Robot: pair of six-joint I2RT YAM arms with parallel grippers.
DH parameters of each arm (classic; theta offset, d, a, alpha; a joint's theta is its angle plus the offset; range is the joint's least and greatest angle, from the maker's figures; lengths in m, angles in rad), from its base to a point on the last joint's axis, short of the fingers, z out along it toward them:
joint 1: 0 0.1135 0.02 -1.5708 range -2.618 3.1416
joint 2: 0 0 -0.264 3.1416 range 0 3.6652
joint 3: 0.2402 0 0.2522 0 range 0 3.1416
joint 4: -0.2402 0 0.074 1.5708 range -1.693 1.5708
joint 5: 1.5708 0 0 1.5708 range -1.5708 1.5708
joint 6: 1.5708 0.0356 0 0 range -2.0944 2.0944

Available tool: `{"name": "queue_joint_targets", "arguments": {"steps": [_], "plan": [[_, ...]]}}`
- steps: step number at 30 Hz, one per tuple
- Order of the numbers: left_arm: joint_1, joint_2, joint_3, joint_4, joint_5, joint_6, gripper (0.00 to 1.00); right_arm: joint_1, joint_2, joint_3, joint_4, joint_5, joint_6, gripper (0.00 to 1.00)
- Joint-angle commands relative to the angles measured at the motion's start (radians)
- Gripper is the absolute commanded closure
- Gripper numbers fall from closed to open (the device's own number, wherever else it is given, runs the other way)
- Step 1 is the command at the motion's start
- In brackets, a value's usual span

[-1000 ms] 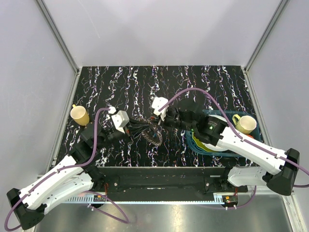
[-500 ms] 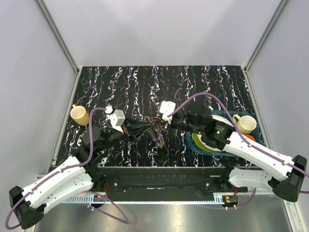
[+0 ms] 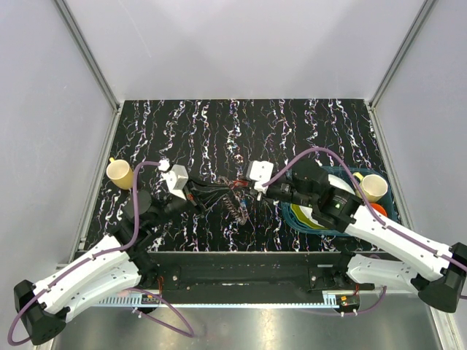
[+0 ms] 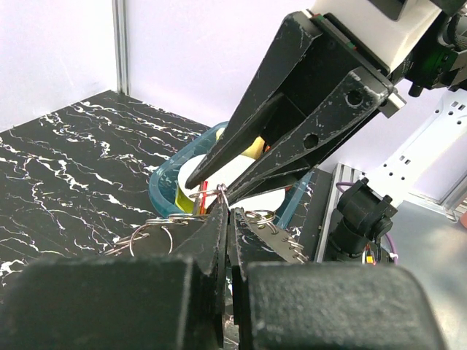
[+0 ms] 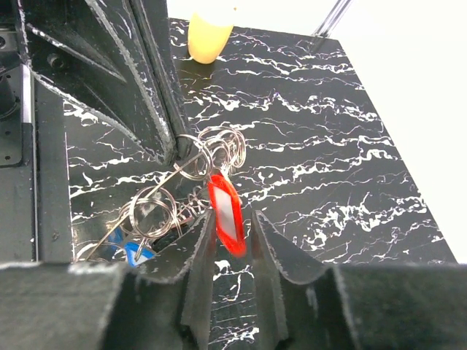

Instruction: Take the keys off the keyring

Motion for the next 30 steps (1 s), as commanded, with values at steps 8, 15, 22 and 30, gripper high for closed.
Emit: {"name": "queue_joint_targets", "arguments": {"steps": [8,15,22,30], "plan": [[-0.003,0.007,0.048,0.092,0.059,0.036,1.0,-0.008,-0.09,0.078,-0.077,-0.082,0.072,0.57],[-0.002,0.017,0.061,0.082,0.14,0.043,1.0,-0.008,-0.096,0.102,-0.034,-0.148,0.158,0.66],[-0.002,-0.007,0.048,0.078,0.176,0.046,1.0,-0.017,-0.061,0.087,-0.05,-0.206,0.175,0.73],[-0.002,-0.012,0.053,0.069,0.191,0.048,1.0,-0.034,-0.042,0.093,-0.05,-0.286,0.204,0.71]]}}
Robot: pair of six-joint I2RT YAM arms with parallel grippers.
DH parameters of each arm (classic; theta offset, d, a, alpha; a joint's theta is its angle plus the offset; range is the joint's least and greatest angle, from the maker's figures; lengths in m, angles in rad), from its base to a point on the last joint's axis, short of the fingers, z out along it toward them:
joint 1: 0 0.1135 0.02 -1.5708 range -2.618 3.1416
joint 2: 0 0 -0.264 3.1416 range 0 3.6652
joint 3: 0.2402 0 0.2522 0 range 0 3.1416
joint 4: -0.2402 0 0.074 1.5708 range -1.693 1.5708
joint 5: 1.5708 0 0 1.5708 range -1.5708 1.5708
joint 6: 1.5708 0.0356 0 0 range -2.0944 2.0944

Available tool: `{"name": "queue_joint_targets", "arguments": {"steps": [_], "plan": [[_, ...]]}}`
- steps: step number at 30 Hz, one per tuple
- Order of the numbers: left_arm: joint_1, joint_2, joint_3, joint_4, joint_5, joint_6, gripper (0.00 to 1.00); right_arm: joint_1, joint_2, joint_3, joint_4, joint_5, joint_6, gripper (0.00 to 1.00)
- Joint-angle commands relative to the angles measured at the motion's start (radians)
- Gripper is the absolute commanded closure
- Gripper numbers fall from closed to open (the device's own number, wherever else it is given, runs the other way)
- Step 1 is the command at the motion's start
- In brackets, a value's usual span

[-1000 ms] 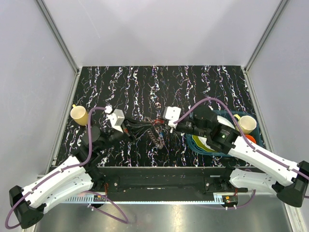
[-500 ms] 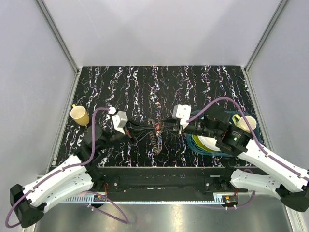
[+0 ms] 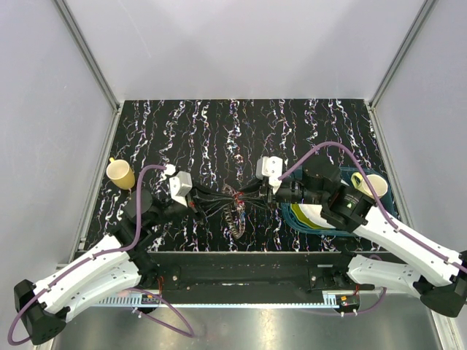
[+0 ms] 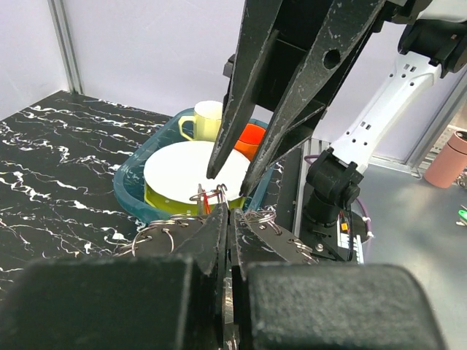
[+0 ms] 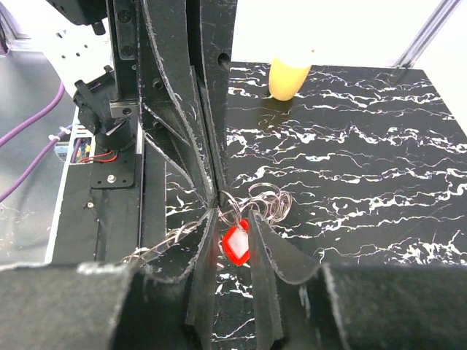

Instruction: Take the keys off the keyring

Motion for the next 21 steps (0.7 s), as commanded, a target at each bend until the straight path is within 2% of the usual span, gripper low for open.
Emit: {"name": "queue_joint_targets", "arguments": {"steps": [1,11,18,21], "plan": [[-0.002,-0.016,0.053,0.078,0.029,0.014,1.0,-0.018,0.01,0.022,0.029,-0.061,0.03,0.71],[-0.002,-0.014,0.051,0.084,0.035,0.011,1.0,-0.042,0.028,0.005,0.029,-0.067,0.042,0.69],[-0.003,-0.005,0.053,0.084,0.029,0.014,1.0,-0.053,0.056,0.011,0.029,-0.125,0.056,0.68],[-0.002,-0.003,0.054,0.082,0.027,0.016,1.0,-0.057,0.065,0.011,0.027,-0.154,0.064,0.7]]}}
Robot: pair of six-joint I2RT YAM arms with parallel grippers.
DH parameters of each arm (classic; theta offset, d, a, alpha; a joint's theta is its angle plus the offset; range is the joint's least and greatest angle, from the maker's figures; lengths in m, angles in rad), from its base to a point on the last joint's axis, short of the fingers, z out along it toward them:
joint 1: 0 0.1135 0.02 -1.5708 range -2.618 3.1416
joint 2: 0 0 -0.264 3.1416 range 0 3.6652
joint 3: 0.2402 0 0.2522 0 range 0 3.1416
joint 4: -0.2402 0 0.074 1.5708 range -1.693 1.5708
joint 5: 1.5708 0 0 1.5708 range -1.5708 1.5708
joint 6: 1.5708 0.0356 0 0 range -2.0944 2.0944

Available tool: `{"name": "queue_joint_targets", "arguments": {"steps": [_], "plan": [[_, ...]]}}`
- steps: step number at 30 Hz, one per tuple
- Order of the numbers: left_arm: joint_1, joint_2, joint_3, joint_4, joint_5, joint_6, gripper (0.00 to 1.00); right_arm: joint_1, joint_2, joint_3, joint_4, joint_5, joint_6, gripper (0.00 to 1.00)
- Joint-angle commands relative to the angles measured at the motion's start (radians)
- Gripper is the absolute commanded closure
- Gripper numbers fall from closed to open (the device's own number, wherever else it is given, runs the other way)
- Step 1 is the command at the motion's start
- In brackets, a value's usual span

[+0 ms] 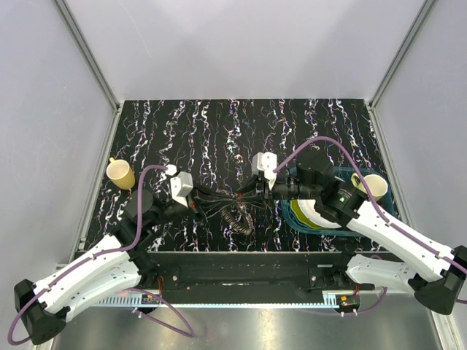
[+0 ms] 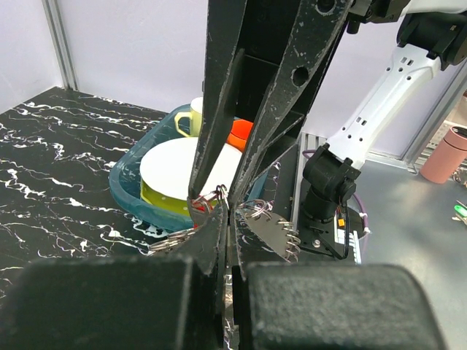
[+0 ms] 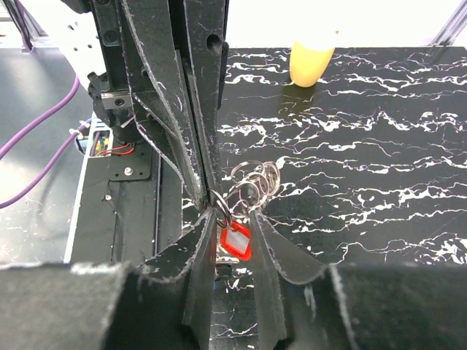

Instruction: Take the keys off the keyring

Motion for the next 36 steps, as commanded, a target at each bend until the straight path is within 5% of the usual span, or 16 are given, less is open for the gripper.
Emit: {"name": "queue_joint_targets", "arguments": {"steps": [1,4,9,10,13,15,24,36], "plan": [[-0.002,-0.003,0.053,0.09,0.01,0.017,1.0,-0.013,0.013,0.013,0.024,-0.071,0.025,0.74],[-0.002,-0.006,0.051,0.078,-0.004,0.025,1.0,-0.016,0.017,0.022,0.016,-0.065,0.016,1.0],[-0.002,-0.02,0.063,-0.015,-0.143,0.053,0.97,-0.015,0.016,0.059,-0.079,-0.036,-0.058,1.0],[-0.002,-0.026,0.072,-0.041,-0.163,0.059,0.76,-0.016,0.019,0.084,-0.105,-0.03,-0.075,1.0],[-0.002,-0.02,0.131,-0.17,-0.194,0.115,0.45,-0.016,0.057,0.177,-0.249,0.007,-0.145,1.0],[-0.002,-0.014,0.176,-0.259,-0.192,0.149,0.34,-0.016,0.1,0.234,-0.362,0.03,-0.184,1.0],[0.0,0.046,0.287,-0.396,-0.01,0.117,0.4,-0.015,0.307,0.668,-0.799,0.025,-0.194,1.0],[0.021,0.081,0.347,-0.466,0.11,0.067,0.53,-0.015,0.382,0.797,-0.964,-0.125,-0.208,1.0]]}}
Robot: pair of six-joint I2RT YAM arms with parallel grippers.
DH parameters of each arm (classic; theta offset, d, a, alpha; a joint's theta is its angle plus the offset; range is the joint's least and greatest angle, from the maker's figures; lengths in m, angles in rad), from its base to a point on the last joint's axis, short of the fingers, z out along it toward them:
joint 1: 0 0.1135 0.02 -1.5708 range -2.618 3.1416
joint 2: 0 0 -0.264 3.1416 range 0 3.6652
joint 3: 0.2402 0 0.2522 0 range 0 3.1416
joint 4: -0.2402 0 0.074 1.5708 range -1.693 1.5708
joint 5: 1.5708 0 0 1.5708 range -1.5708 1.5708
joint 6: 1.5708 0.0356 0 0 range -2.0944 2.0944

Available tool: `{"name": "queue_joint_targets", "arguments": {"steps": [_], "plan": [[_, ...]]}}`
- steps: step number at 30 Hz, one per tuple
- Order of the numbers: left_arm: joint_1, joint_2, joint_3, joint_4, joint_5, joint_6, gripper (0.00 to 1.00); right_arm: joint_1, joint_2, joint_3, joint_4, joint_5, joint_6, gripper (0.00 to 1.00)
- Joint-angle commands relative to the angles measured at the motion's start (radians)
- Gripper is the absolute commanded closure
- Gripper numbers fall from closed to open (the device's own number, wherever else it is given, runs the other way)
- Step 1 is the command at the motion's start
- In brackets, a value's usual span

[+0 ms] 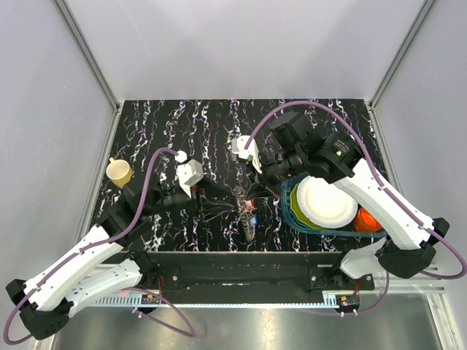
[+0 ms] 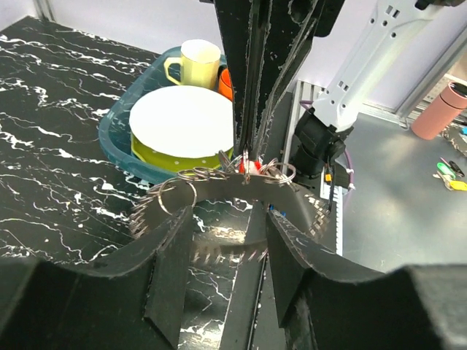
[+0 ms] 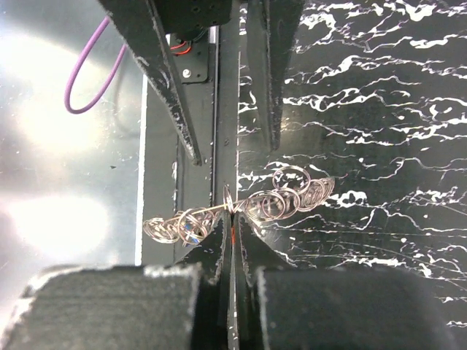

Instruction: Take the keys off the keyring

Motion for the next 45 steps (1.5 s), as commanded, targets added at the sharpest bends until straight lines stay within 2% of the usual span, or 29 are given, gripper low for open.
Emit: {"name": "queue_joint_targets", "arguments": {"steps": [1,7,10,18,35,40,45], "plan": [[0.006,-0.017,0.045,0.015,0.063,-0.036,0.55,-0.002,0.003,0.044,-0.028,-0.075,0.003,1.0],[0.007,-0.025,0.015,0.125,0.102,-0.109,0.63,-0.002,-0.003,0.001,0.042,-0.106,0.041,1.0],[0.007,-0.017,0.001,0.154,0.115,-0.14,0.64,-0.002,-0.011,-0.022,0.078,-0.112,0.052,1.0],[0.007,0.057,0.025,0.148,0.144,-0.163,0.69,-0.002,-0.023,-0.057,0.125,-0.094,0.058,1.0],[0.009,0.064,0.025,0.076,0.112,-0.1,0.71,-0.002,-0.037,-0.074,0.144,-0.075,0.054,1.0],[0.009,0.041,0.03,0.041,0.066,-0.083,0.6,-0.002,-0.035,-0.079,0.145,-0.068,0.054,1.0],[0.007,0.041,0.03,0.053,0.076,-0.085,0.63,-0.002,-0.035,-0.077,0.147,-0.072,0.054,1.0]]}}
